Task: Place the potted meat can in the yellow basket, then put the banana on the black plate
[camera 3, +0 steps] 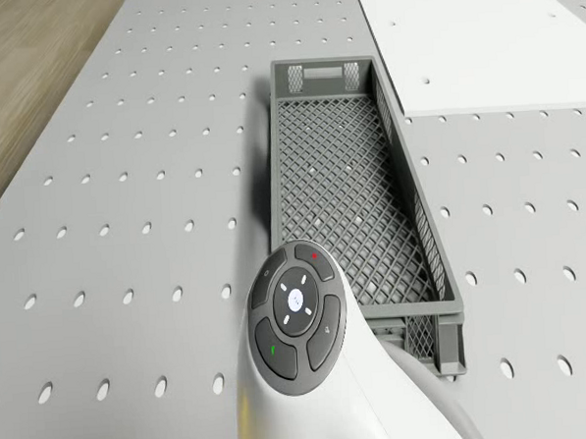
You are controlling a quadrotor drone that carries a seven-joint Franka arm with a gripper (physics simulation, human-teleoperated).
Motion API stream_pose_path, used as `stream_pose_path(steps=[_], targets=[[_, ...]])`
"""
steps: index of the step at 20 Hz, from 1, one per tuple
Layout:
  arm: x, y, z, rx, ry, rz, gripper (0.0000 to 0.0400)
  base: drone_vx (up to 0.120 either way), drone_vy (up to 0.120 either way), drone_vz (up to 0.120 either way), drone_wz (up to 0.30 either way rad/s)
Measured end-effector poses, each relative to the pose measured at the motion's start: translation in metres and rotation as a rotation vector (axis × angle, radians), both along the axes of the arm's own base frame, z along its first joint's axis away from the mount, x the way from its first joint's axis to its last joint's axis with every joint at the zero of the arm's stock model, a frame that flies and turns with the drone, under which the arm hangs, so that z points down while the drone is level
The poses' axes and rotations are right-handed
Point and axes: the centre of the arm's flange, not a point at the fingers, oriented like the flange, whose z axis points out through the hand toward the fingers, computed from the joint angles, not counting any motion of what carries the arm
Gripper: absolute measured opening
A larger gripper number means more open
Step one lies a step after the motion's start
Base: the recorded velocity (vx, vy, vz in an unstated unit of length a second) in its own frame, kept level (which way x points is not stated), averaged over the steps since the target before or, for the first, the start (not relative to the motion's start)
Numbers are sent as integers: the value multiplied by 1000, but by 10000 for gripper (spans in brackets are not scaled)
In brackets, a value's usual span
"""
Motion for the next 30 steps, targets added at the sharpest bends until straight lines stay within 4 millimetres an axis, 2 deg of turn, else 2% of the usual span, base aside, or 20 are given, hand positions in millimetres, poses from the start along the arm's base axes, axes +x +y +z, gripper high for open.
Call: stream_pose_path(steps=[9,17,25,30], targets=[[0,0,0,0,0,0,400,9,-120,-4,0],[0,0,0,0,0,0,400,0,-120,-115,0],[0,0,0,0,0,0,400,0,-120,0,0],[0,0,0,0,0,0,400,-80,-120,0,0]])
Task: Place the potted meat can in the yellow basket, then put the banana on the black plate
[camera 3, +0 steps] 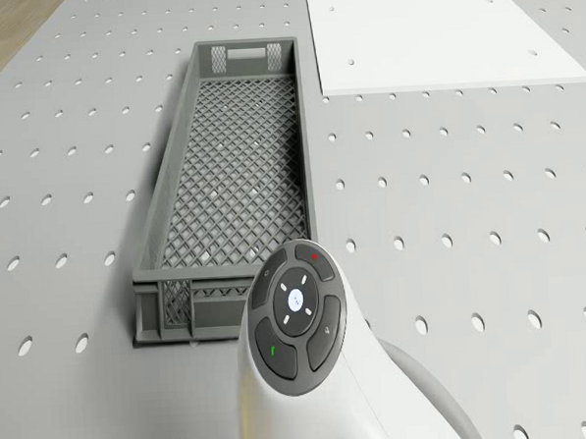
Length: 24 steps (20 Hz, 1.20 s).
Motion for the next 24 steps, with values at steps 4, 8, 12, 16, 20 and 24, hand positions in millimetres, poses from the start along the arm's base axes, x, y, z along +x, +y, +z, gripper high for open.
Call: stream_pose_path(steps=[4,8,12,16,20,24], targets=[[0,0,0,0,0,0,400,0,-120,0,0],[0,0,0,0,0,0,400,0,-120,0,0],[0,0,0,0,0,0,400,20,-120,0,0],[0,0,0,0,0,0,400,40,-120,0,0],[0,0,0,0,0,0,400,0,-120,-80,0],[0,0,0,0,0,0,400,0,-120,-20,0]])
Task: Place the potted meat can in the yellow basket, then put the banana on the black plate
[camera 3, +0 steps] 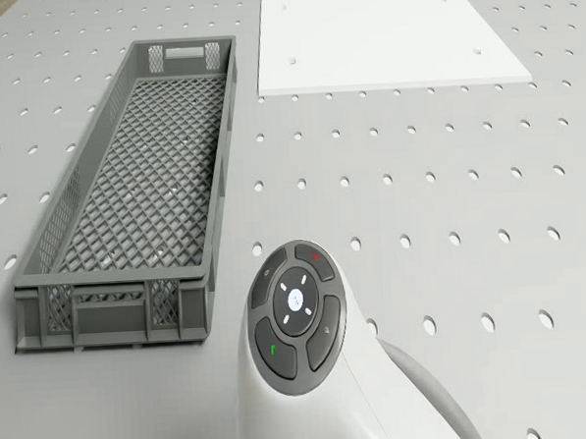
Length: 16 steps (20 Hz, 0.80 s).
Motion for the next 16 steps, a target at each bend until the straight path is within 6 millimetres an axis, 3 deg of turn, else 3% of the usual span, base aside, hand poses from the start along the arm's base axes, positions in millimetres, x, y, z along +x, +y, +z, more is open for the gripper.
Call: stream_pose_path(steps=[16], targets=[[0,5,31,0,0,0,400,0,-5,0,0]])
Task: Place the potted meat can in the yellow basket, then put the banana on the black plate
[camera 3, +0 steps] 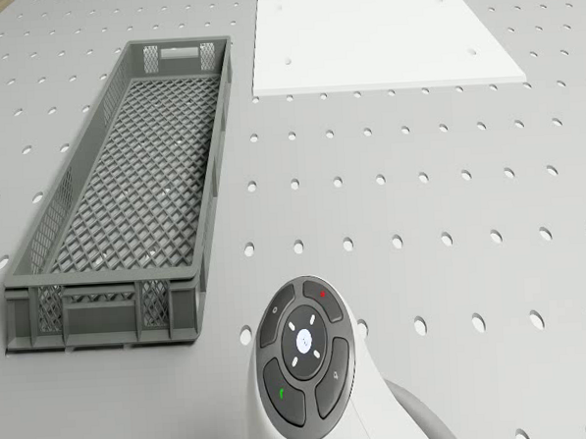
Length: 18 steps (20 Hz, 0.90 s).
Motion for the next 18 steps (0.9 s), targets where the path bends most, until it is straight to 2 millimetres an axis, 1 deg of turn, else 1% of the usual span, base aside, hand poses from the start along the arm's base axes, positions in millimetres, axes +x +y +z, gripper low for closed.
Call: stream_pose_path(steps=[6,7,8,9,10,12,13,14,18], targets=[[0,2,10,0,0,0,400,0,0,0,0],[0,2,11,0,0,0,380,0,0,0,0],[0,2,12,0,0,0,329,0,0,0,0],[0,2,12,0,0,0,290,0,0,0,0],[0,2,13,0,0,0,259,0,0,0,0],[0,3,14,0,0,0,216,0,0,0,0],[0,3,14,0,0,0,202,0,0,0,0],[0,3,14,-1,0,2,198,0,0,0,0],[0,3,12,-5,2,8,198,0,0,0,0]])
